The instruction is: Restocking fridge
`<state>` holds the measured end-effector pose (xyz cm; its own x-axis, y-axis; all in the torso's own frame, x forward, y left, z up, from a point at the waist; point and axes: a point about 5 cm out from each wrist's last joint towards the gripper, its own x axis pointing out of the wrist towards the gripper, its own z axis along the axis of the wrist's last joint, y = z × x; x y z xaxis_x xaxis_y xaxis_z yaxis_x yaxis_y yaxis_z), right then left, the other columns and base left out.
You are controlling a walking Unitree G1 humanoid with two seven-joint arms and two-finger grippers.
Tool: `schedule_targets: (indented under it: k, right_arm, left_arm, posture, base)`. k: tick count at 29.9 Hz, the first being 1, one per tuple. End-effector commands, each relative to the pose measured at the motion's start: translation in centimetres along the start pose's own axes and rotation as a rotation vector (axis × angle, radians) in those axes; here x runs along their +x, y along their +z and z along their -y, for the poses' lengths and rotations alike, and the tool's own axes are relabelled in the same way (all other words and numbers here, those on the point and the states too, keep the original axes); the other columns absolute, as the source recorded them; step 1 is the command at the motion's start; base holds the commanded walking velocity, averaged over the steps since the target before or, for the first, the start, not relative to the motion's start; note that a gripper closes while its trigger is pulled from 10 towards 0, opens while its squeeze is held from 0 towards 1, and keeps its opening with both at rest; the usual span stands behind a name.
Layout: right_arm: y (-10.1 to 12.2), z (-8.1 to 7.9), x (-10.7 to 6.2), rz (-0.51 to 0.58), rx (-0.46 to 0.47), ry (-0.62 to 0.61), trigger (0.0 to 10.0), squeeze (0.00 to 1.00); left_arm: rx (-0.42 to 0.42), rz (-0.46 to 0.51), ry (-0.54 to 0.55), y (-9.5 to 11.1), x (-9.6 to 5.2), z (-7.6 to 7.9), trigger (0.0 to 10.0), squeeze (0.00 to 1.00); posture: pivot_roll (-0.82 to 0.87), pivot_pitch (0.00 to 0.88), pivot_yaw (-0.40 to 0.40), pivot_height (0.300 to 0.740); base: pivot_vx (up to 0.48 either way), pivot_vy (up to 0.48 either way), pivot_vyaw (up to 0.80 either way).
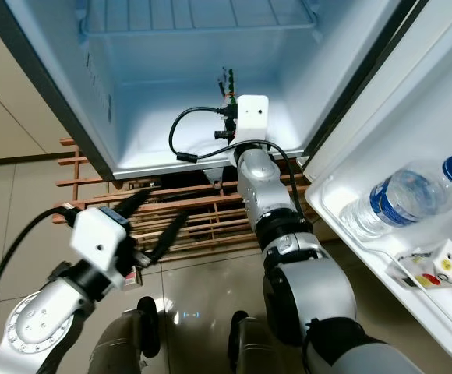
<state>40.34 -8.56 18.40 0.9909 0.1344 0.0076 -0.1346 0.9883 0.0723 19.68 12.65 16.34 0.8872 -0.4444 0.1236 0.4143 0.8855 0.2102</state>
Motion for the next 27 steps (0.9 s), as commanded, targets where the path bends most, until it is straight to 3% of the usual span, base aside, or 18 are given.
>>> schedule_targets:
  k: [1, 12, 16, 18, 20, 24, 25, 27]
  right_arm:
    - [-0.1, -0.1, 0.0, 0.001, -0.001, -0.003, 10.0, 1.0]
    - [0.5, 0.1, 0.3, 0.018, 0.004, 0.004, 10.0, 1.0]
    - [1.3, 0.4, 0.3, 0.07, -0.097, -0.03, 10.0, 1.0]
    - [1.3, 0.4, 0.3, 0.07, -0.097, -0.03, 10.0, 1.0]
    - [2.6, 0.5, 0.1, 0.174, -0.184, -0.054, 10.0, 1.0]
    - [3.2, 0.8, -0.7, 0.265, -0.238, -0.056, 10.0, 1.0]
    - [3.2, 1.0, -1.4, 0.295, -0.241, -0.055, 10.0, 0.0]
    - [3.4, 1.4, -3.4, 0.384, -0.219, -0.052, 10.0, 0.0]
  left_arm:
    - [0.01, 0.025, 0.004, 0.5, -0.3, 0.1, 10.0, 0.0]
    - [-0.012, 0.053, 0.011, 0.3, 0.4, 0.2, 10.0, 0.0]
    - [-0.01, 0.059, 0.009, 0.4, 0.6, 0.3, 10.0, 0.0]
    - [-0.01, 0.059, 0.009, 0.4, 0.6, 0.3, 10.0, 0.0]
    - [-0.012, 0.058, 0.006, 0.3, 0.9, 0.4, 10.0, 0.0]
    - [-0.006, 0.048, 0.007, -0.2, 1.5, 0.5, 10.0, 0.0]
    - [-0.016, 0.052, 0.009, -0.1, 1.7, 0.5, 10.0, 0.0]
    - [-0.048, 0.064, 0.028, 0.0, 2.1, 0.8, 10.0, 0.0]
  posture:
    - [0.06, 0.359, -0.067, 0.74]
    - [0.04, 0.356, -0.076, 0.74]
    - [0.04, 0.352, -0.079, 0.74]
    - [0.04, 0.352, -0.079, 0.74]
    - [0.02, 0.333, -0.086, 0.74]
    - [0.0, 0.303, -0.09, 0.74]
    - [-0.01, 0.29, -0.091, 0.74]
    - [-0.02, 0.258, -0.092, 0.74]
  base:
    - [0.0, 0.0, 0.0]
    - [0.0, 0.0, 0.0]
    - [0.0, 0.0, 0.0]
    - [0.0, 0.0, 0.0]
    - [0.0, 0.0, 0.0]
    - [0.0, 0.0, 0.0]
    - [0.0, 0.0, 0.0]
    - [0.0, 0.0, 0.0]
